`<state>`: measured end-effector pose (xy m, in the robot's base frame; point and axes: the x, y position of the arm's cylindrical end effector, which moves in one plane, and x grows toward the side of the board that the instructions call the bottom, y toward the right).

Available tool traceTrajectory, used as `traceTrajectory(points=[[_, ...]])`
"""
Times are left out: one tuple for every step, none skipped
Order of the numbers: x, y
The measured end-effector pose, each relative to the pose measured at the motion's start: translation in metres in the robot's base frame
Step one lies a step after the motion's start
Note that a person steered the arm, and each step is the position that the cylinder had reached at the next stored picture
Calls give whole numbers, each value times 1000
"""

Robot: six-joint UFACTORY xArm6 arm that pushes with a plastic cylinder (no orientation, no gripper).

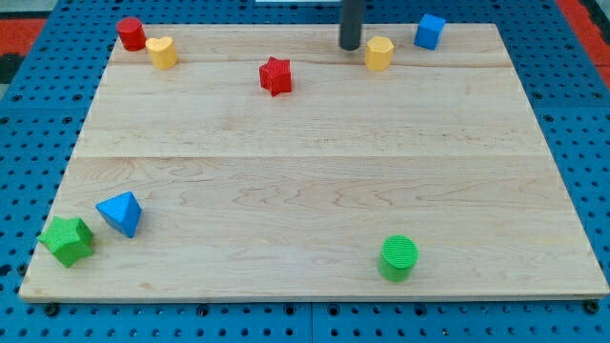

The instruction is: Nudge the blue cube right a bit

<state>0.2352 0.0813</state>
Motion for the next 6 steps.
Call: traceTrajectory(points=[[0, 31], [0, 13], [0, -19], [-16, 5], [-42, 57], [-34, 84]])
